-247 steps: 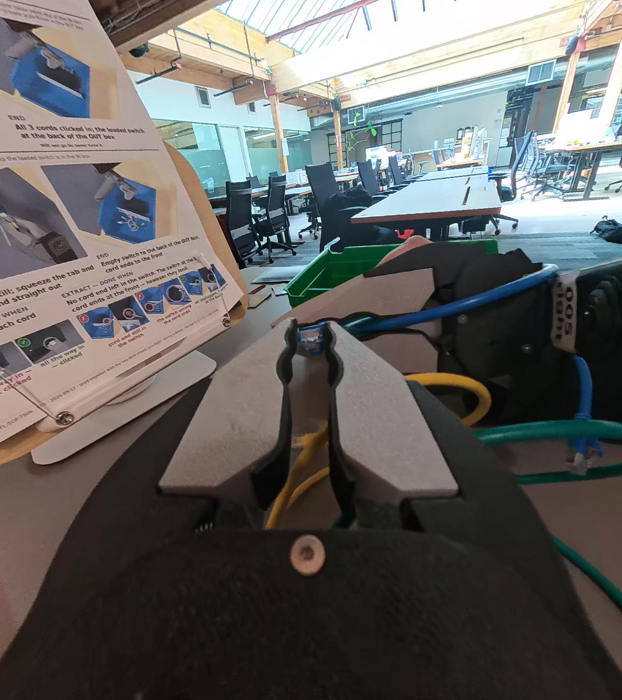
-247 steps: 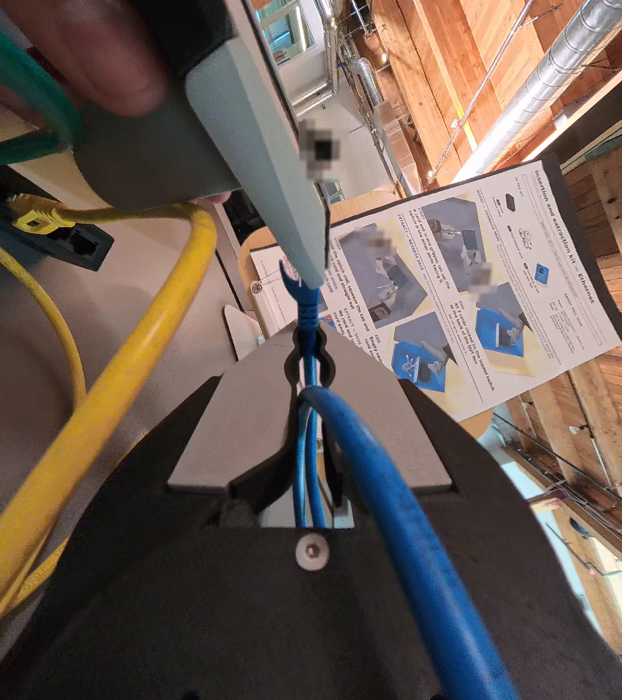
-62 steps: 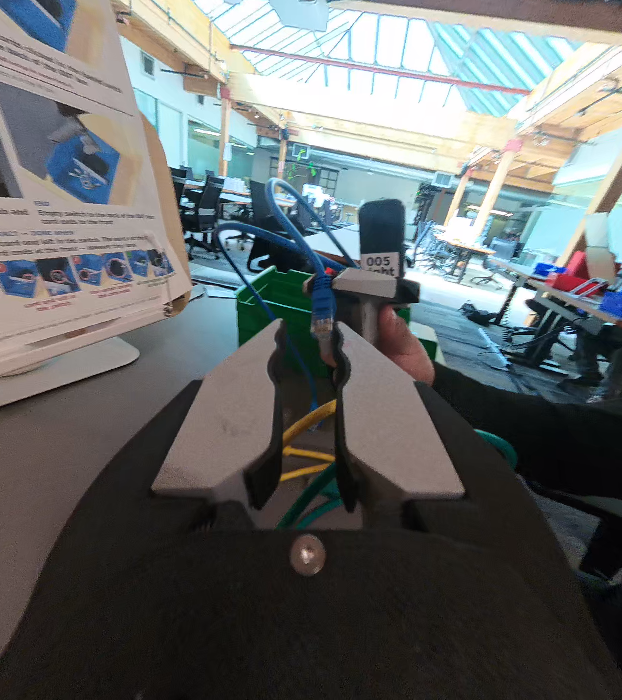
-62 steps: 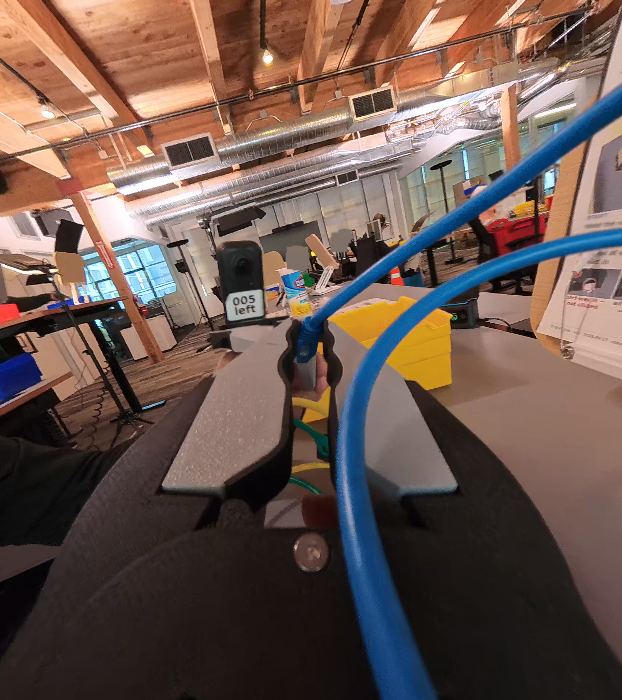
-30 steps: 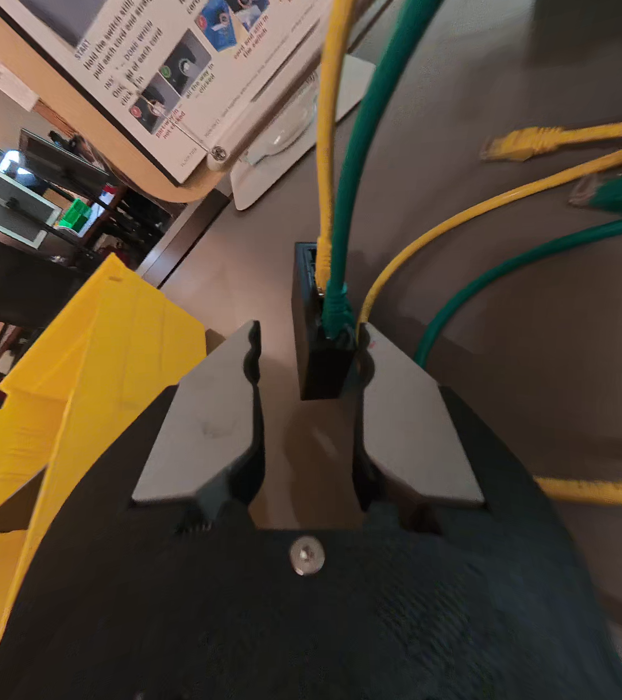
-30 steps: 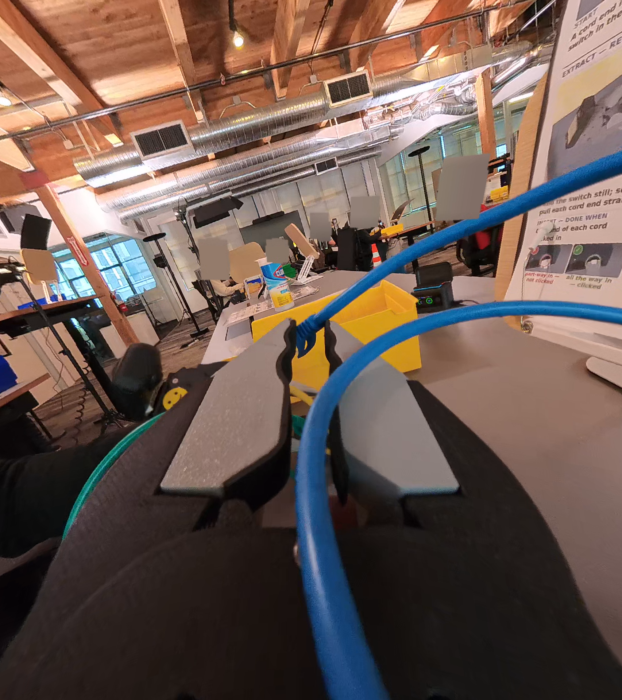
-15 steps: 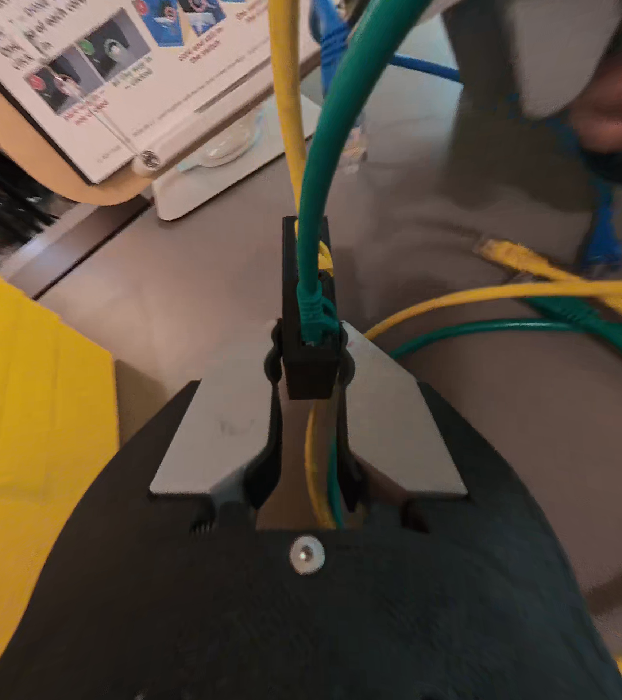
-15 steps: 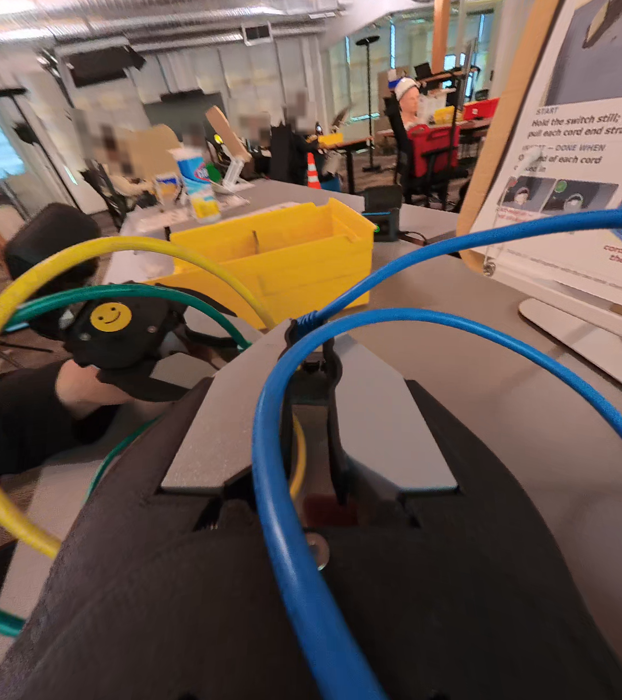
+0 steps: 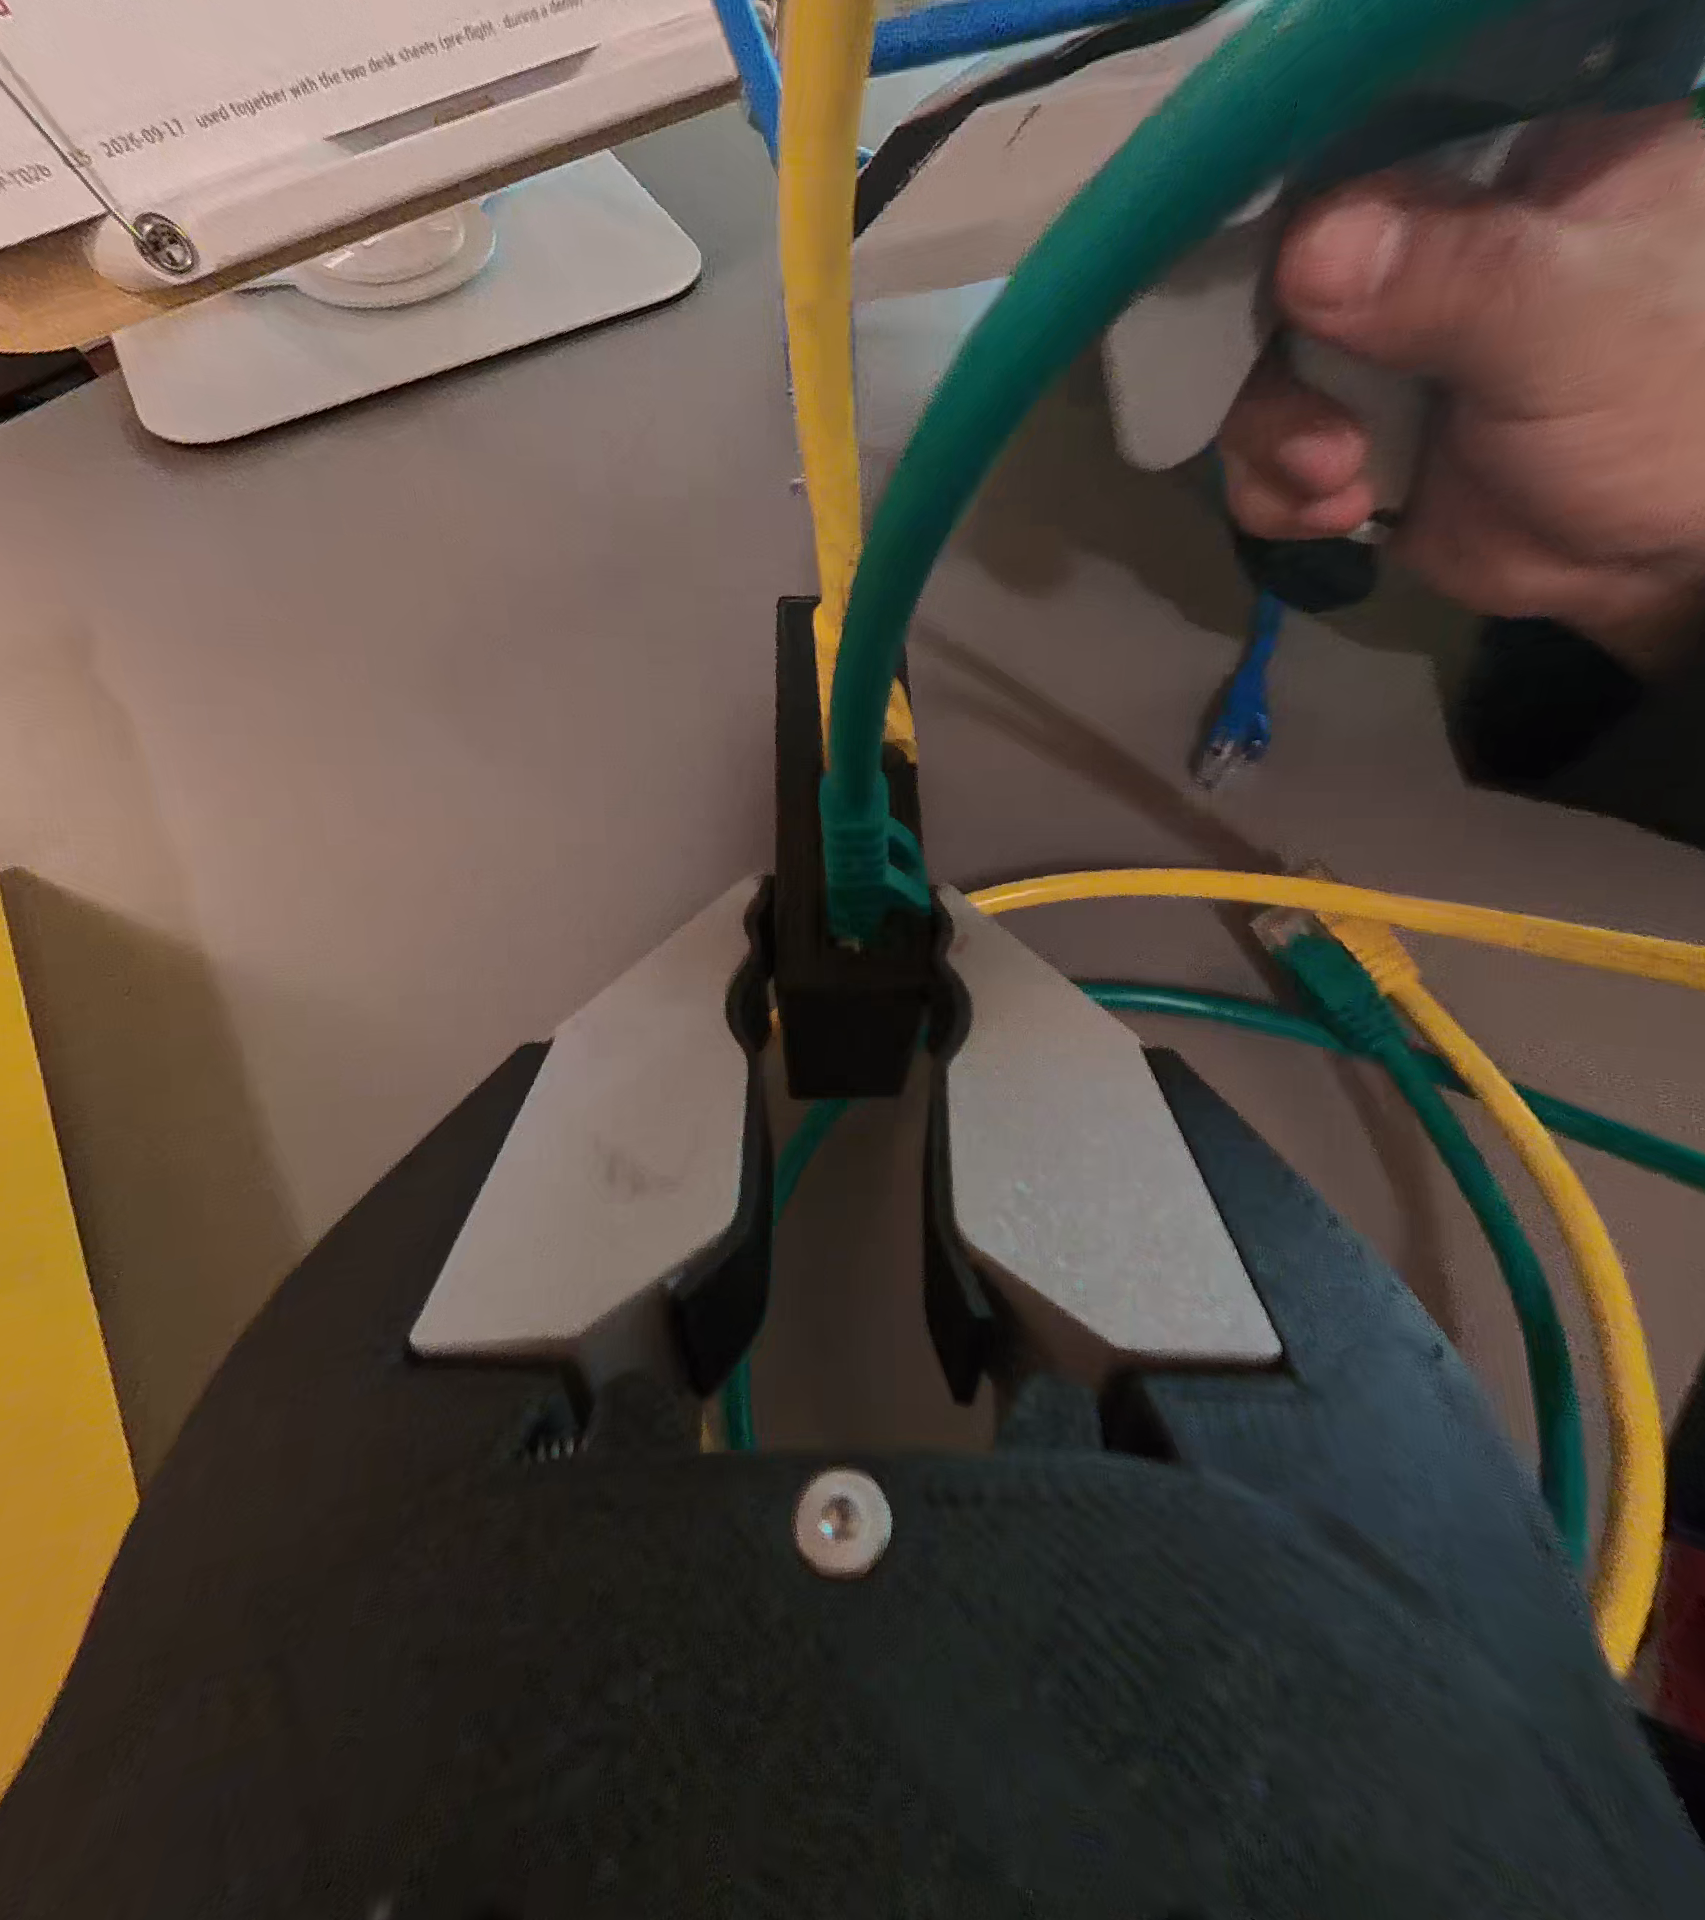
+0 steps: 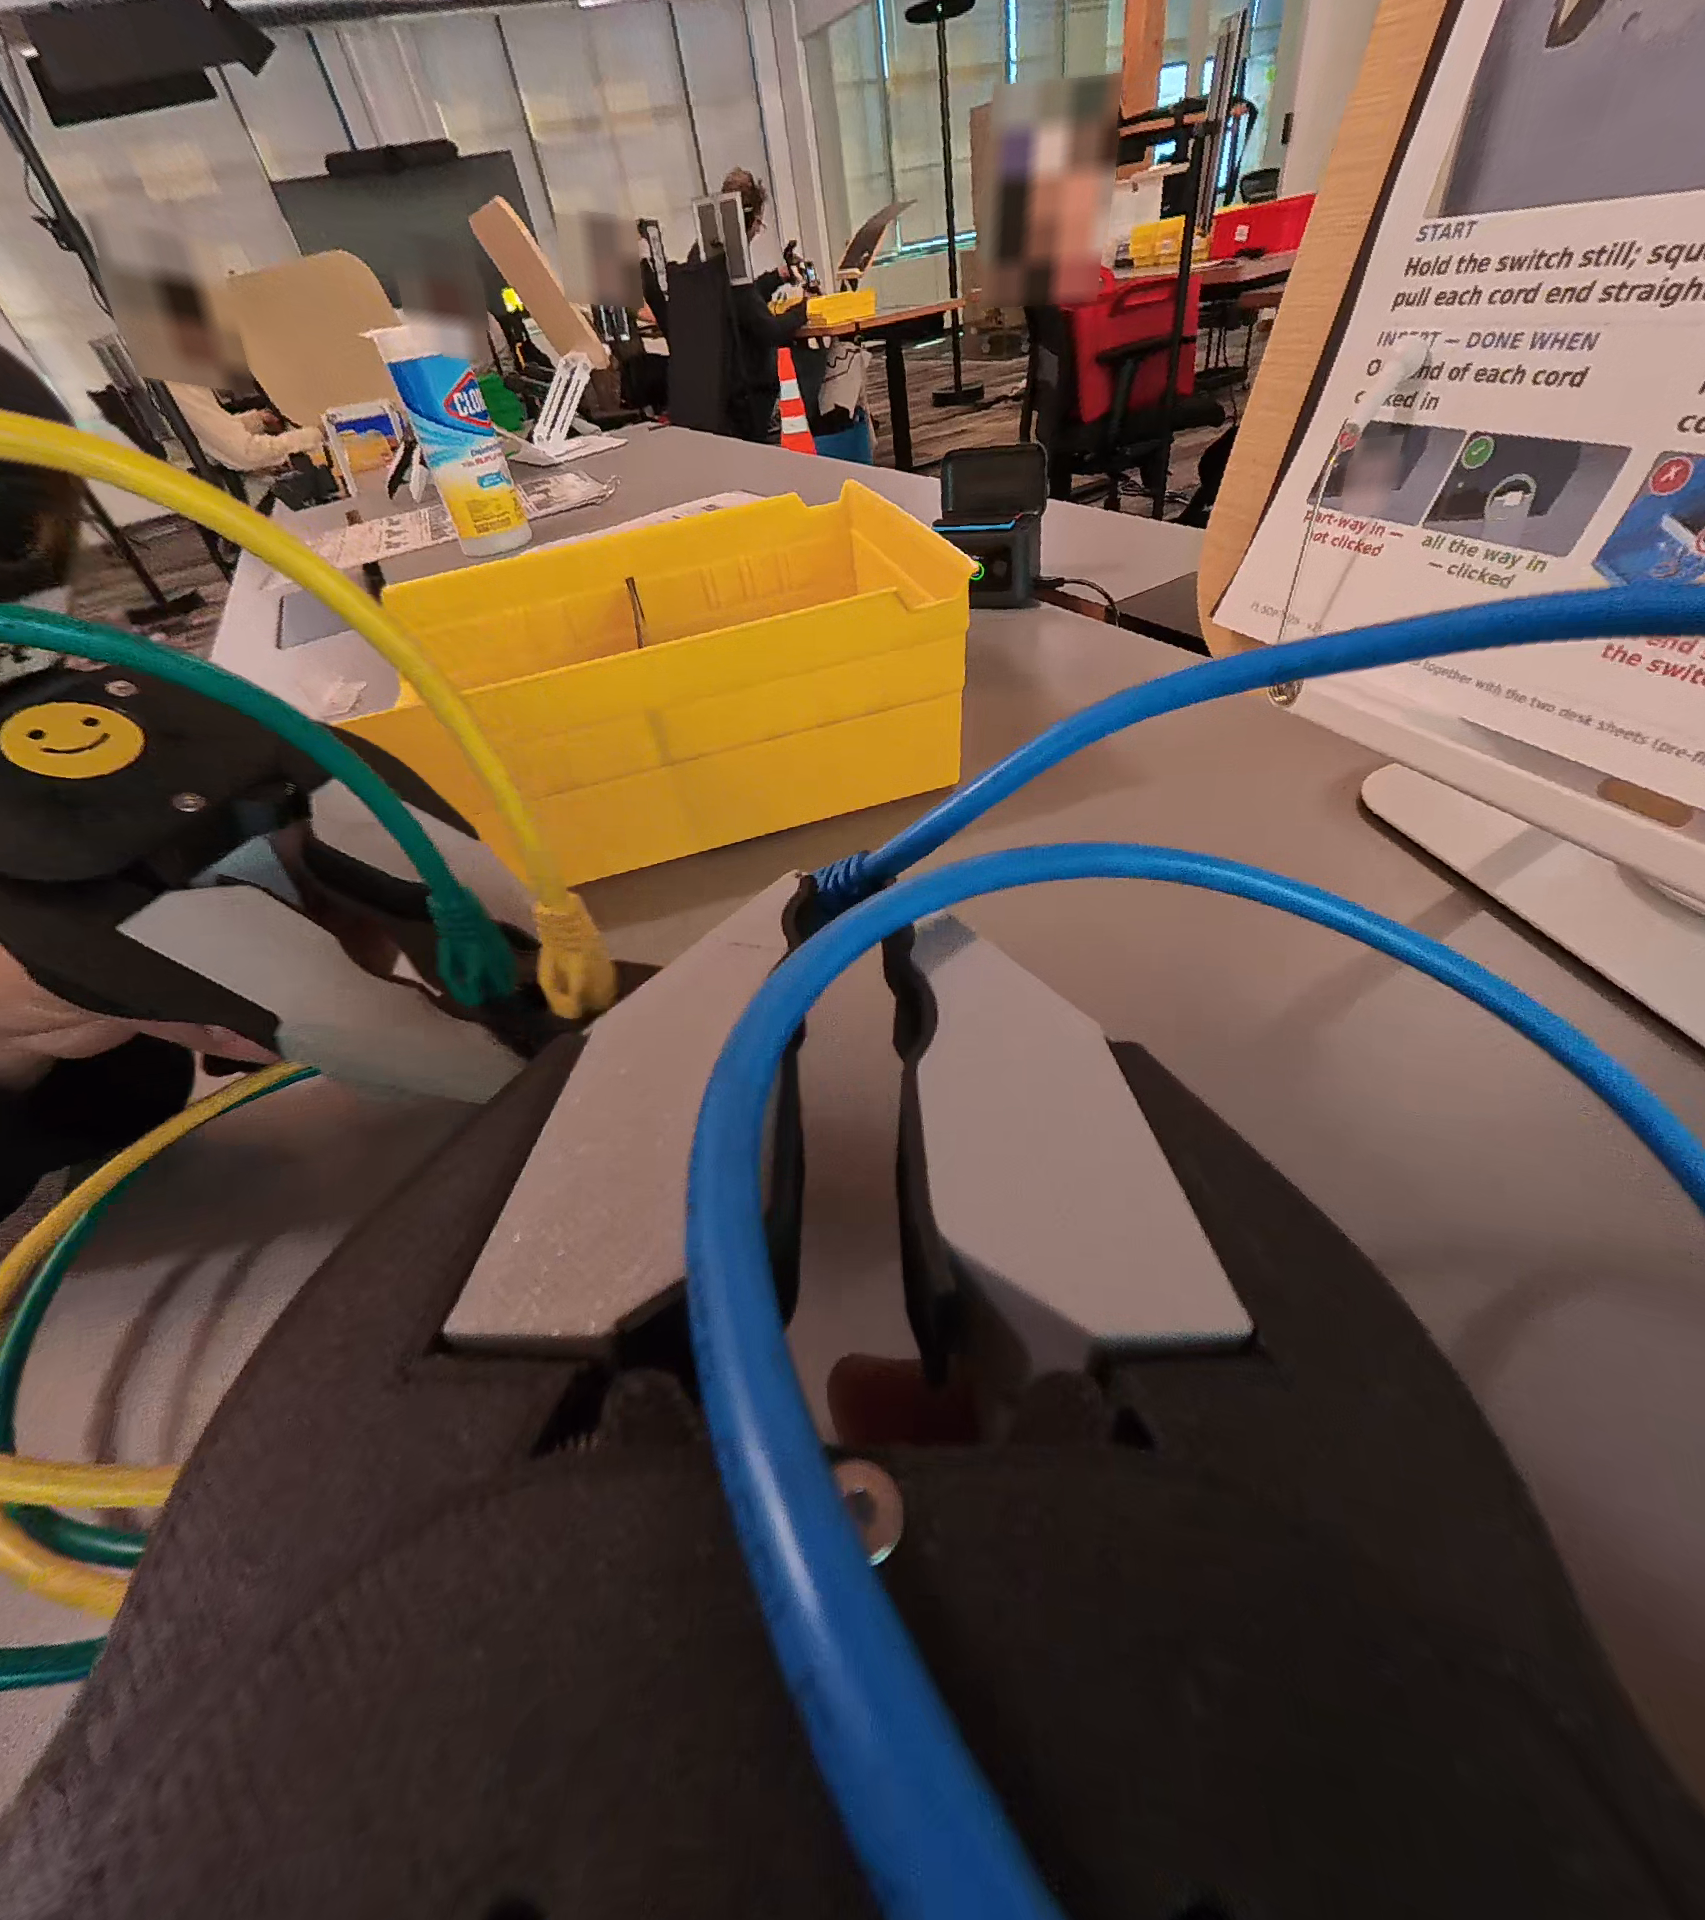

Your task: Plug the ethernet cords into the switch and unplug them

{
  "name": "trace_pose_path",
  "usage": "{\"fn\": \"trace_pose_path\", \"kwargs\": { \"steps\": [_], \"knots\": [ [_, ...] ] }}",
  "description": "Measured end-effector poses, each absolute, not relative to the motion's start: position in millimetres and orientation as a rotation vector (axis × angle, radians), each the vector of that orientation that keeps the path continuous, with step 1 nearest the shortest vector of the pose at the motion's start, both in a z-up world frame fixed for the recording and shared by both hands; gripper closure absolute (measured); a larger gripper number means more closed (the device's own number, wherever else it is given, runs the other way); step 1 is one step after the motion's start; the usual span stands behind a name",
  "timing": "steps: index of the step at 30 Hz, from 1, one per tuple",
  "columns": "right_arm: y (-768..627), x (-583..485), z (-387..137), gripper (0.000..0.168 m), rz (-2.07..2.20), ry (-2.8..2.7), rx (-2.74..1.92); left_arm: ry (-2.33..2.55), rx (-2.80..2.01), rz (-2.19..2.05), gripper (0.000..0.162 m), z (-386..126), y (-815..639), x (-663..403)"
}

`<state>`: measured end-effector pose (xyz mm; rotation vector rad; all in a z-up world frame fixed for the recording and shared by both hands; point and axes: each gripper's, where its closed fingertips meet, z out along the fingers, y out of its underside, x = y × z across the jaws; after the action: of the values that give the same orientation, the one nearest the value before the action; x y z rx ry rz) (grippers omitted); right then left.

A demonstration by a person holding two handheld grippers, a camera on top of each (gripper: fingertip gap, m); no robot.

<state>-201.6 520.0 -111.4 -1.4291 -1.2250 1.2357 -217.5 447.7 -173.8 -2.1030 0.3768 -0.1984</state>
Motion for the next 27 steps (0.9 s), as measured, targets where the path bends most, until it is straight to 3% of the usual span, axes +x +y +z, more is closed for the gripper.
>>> {"fn": "trace_pose_path", "kwargs": {
  "steps": [12, 18, 27],
  "knots": [
    [519, -202, -111, 0.16, 1.247, -1.221, -1.422, 0.418, -2.1, -0.166, 0.136, -198, 426, -217],
    [517, -202, -110, 0.159, 1.269, -1.224, -1.42, 0.547, -2.146, -0.024, 0.126, -214, 427, -212],
    [483, -199, -89, 0.16, 1.377, -1.316, -1.256, 0.528, -2.132, 0.145, 0.135, -210, 442, -233]
  ]
}}
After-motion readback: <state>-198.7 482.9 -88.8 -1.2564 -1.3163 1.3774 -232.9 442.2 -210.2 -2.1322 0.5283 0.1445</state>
